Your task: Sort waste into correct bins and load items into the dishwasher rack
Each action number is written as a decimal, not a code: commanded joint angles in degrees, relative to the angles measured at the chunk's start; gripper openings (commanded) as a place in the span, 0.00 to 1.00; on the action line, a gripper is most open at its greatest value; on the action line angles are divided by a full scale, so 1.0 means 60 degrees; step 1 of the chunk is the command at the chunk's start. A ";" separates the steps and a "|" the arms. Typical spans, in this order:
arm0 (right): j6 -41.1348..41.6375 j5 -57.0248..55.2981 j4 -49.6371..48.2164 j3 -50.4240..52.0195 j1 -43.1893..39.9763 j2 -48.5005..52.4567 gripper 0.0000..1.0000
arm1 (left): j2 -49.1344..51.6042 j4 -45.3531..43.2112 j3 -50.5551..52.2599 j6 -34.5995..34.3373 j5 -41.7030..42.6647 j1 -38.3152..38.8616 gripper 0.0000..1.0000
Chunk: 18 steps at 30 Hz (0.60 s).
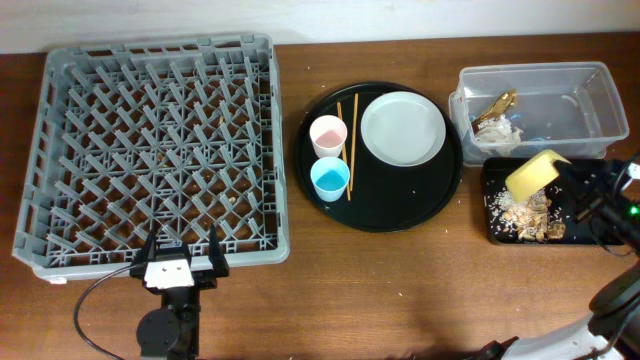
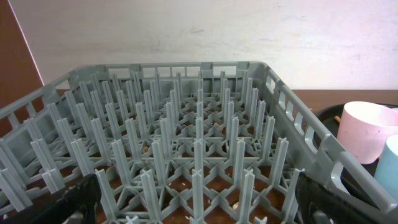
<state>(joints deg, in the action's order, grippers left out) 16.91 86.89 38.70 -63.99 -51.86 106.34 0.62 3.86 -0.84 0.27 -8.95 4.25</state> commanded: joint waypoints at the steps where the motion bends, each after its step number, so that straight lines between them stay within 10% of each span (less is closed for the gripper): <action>1: 0.0306 0.0342 0.0007 -0.0033 -0.0175 0.0051 0.04 | -0.0036 0.0004 0.0055 0.0146 0.0062 -0.0051 0.99; 11: -0.0528 0.0240 -0.0601 -0.0033 0.0572 -0.0492 0.04 | -0.0036 0.0000 0.0055 0.0146 0.0058 -0.0051 0.99; 18: 0.0153 -0.4703 -0.0495 -0.0204 0.5938 -0.2532 0.04 | -0.0036 0.0004 0.0055 0.0146 0.0062 -0.0051 0.99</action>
<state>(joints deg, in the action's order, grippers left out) 15.42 74.74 35.70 -64.03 -26.98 94.65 0.64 3.84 -0.84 0.30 -8.97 4.25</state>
